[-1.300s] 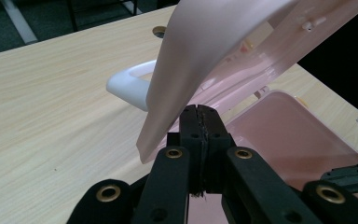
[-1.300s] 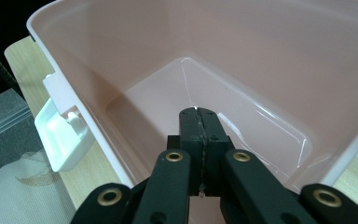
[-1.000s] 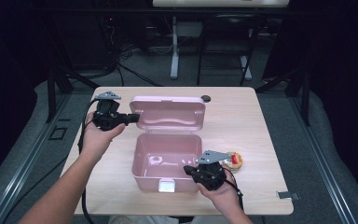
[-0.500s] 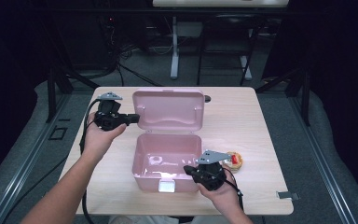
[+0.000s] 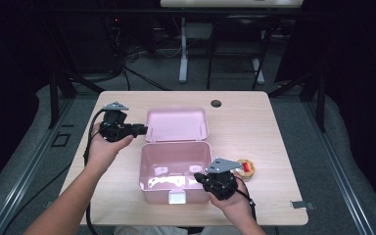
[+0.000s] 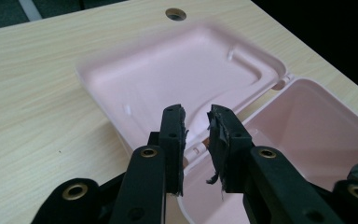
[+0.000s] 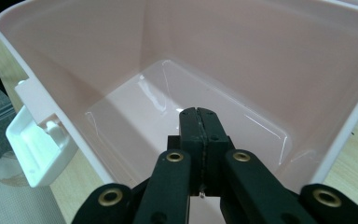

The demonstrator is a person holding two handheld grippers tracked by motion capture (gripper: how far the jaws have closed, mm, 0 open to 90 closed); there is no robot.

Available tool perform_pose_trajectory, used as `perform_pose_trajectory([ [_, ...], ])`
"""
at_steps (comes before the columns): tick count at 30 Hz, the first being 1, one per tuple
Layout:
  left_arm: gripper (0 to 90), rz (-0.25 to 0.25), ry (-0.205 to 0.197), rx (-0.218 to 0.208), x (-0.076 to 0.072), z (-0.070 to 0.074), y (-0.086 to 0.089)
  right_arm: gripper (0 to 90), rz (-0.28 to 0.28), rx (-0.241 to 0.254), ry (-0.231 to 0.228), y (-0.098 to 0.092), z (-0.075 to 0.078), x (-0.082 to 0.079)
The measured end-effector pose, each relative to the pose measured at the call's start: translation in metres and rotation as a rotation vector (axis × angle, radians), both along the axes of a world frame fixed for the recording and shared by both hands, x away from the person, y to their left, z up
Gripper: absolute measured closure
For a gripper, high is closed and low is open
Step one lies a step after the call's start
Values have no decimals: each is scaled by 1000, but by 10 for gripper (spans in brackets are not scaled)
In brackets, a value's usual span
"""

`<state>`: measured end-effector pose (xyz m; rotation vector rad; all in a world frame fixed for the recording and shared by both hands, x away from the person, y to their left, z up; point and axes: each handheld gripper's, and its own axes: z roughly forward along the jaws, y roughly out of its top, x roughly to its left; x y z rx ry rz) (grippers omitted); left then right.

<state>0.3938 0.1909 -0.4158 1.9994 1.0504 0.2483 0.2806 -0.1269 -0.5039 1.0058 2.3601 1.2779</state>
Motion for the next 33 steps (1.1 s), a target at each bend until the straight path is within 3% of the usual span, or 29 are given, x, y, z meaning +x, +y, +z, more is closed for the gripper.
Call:
perform_pose_trajectory([
  [4, 742, -14, 6, 29, -8, -10, -1, 900, -3, 11, 2, 0, 0, 0],
  [14, 690, -19, 2, 40, -28, -29, 1, 900, -11, 17, 6, 0, 0, 0],
  [24, 627, 24, 25, 17, -45, -42, 12, 900, -15, 33, 14, -1, 0, 1],
  [33, 595, 27, 49, -8, -58, -54, 12, 900, -22, 43, 23, -1, 0, 1],
])
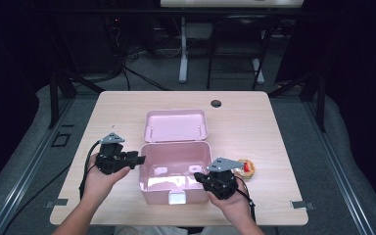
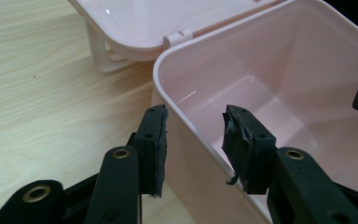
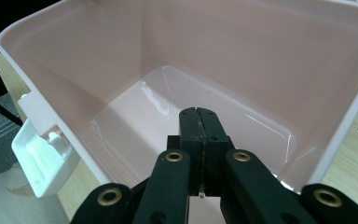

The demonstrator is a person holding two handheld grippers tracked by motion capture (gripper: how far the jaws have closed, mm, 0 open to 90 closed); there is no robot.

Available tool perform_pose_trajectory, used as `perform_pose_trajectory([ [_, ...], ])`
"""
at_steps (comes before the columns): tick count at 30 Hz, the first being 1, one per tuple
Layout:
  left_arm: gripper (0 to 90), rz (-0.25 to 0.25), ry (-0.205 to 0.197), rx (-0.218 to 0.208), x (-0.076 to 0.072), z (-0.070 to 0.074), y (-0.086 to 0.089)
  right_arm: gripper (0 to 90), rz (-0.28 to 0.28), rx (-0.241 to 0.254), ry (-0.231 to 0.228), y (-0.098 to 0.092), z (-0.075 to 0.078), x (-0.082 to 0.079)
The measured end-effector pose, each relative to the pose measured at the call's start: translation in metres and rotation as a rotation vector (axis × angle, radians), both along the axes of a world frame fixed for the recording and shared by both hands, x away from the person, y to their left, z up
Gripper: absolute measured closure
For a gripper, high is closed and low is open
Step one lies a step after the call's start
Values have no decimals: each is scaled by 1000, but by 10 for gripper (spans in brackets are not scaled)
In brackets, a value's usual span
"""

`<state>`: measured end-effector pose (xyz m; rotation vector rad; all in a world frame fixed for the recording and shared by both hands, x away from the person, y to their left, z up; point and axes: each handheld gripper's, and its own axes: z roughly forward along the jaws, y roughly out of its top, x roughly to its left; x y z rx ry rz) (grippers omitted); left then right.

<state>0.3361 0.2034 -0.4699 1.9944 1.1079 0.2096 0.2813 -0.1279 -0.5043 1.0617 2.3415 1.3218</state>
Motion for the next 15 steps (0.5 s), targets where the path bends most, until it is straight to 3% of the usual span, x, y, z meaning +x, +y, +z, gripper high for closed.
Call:
perform_pose_trajectory([
  [11, 667, -16, -6, -34, -5, -6, 1, 892, 6, -2, 14, 1, 1, -4],
  [15, 722, -20, -27, -32, -6, -4, 1, 882, 5, -7, 19, 2, 2, -6],
])
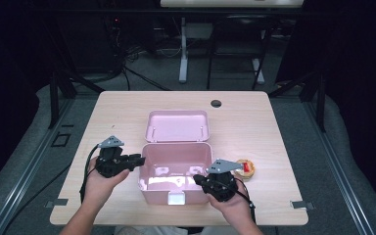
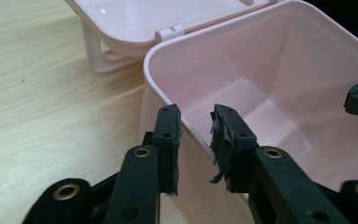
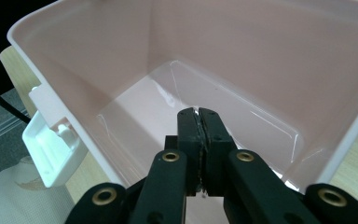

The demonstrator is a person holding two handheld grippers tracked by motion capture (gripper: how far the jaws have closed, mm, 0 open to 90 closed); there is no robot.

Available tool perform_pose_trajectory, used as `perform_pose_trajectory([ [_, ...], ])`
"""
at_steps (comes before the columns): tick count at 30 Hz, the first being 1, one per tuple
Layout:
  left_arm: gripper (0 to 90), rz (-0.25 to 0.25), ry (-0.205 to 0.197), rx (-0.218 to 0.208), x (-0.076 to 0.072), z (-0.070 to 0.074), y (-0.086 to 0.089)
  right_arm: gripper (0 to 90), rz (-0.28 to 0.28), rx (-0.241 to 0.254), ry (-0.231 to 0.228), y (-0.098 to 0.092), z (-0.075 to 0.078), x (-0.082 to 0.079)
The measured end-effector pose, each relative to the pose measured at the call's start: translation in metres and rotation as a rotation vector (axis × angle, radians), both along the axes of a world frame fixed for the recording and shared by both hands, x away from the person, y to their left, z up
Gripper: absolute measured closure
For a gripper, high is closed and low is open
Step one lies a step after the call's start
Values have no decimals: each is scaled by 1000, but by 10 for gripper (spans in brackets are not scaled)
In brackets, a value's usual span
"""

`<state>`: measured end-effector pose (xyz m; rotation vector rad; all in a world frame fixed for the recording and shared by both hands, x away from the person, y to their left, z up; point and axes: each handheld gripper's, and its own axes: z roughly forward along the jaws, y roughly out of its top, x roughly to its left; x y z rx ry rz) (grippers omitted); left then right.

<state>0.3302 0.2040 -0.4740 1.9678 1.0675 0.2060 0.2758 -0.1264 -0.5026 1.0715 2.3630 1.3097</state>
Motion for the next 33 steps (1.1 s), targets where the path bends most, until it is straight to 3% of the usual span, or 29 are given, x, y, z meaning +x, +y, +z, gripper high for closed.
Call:
perform_pose_trajectory([
  [4, 731, -15, -22, 2, 1, 0, -1, 881, 1, -5, 9, 0, 1, -2],
  [16, 735, -17, -20, -44, 5, -4, 0, 883, -9, 3, 28, 0, 1, -6],
  [20, 710, -25, -16, -18, 3, -4, -2, 835, -6, 13, 20, -1, 2, -5],
  [25, 667, -27, 9, -38, -1, -7, 0, 792, -6, 24, 15, -3, 4, -6],
  [29, 643, -29, 0, -27, -5, -6, 0, 742, -8, 29, 12, -5, 9, -7],
  [33, 603, -33, -18, 11, -8, -5, 0, 713, -19, 51, -2, -10, 16, -7],
])
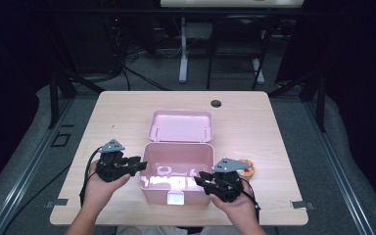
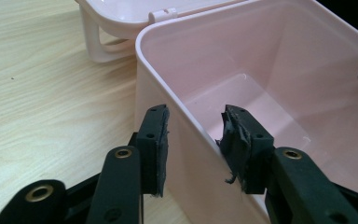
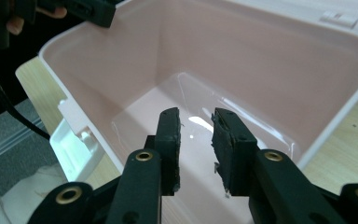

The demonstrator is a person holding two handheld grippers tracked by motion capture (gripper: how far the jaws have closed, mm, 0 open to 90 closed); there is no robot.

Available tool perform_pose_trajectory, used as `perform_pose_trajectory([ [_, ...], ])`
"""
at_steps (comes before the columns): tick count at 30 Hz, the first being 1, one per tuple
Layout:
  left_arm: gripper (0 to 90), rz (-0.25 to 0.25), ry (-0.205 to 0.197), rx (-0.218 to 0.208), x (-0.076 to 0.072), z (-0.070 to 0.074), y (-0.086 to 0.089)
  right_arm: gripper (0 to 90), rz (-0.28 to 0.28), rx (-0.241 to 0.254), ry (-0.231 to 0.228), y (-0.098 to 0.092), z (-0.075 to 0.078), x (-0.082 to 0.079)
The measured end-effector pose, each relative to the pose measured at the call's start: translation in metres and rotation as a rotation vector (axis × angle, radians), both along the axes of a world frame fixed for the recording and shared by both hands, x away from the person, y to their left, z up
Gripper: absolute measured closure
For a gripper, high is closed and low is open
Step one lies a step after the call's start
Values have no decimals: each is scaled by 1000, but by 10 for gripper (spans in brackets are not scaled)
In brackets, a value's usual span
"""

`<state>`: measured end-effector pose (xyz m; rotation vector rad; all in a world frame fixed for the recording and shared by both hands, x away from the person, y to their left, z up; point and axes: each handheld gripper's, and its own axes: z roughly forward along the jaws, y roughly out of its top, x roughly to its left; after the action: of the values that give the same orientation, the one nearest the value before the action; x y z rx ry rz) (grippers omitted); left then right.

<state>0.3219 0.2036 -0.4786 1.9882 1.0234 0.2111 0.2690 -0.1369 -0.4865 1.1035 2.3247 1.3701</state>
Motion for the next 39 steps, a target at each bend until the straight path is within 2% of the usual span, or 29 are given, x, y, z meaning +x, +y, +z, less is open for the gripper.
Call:
perform_pose_trajectory([
  [5, 576, 5, 4, -2, -3, 0, 1, 689, -11, 18, -11, -7, 7, 0],
  [9, 571, 6, -1, 20, -7, 3, 0, 636, -37, 43, -12, -18, 16, 4],
  [13, 564, -6, -7, 30, -7, 5, -1, 584, -51, 32, -22, -26, 23, 8],
  [19, 560, -23, -7, 44, -9, 5, -3, 541, -83, 41, -22, -38, 28, 17],
  [23, 564, -28, -2, 47, -10, 6, -3, 517, -99, 17, -4, -46, 29, 23],
  [27, 572, -28, -2, 51, -12, 7, -3, 503, -115, 24, 13, -56, 31, 30],
  [30, 580, -25, 2, 49, -13, 7, -2, 495, -123, 16, 2, -61, 33, 35],
  [34, 592, -30, 8, 44, -13, 6, -3, 468, -140, -19, -4, -66, 34, 40],
  [35, 605, -41, 14, 49, -13, 5, -3, 468, -152, -45, -1, -70, 33, 45],
  [39, 627, -47, 22, 58, -13, 4, -5, 462, -173, -65, 23, -75, 31, 50],
])
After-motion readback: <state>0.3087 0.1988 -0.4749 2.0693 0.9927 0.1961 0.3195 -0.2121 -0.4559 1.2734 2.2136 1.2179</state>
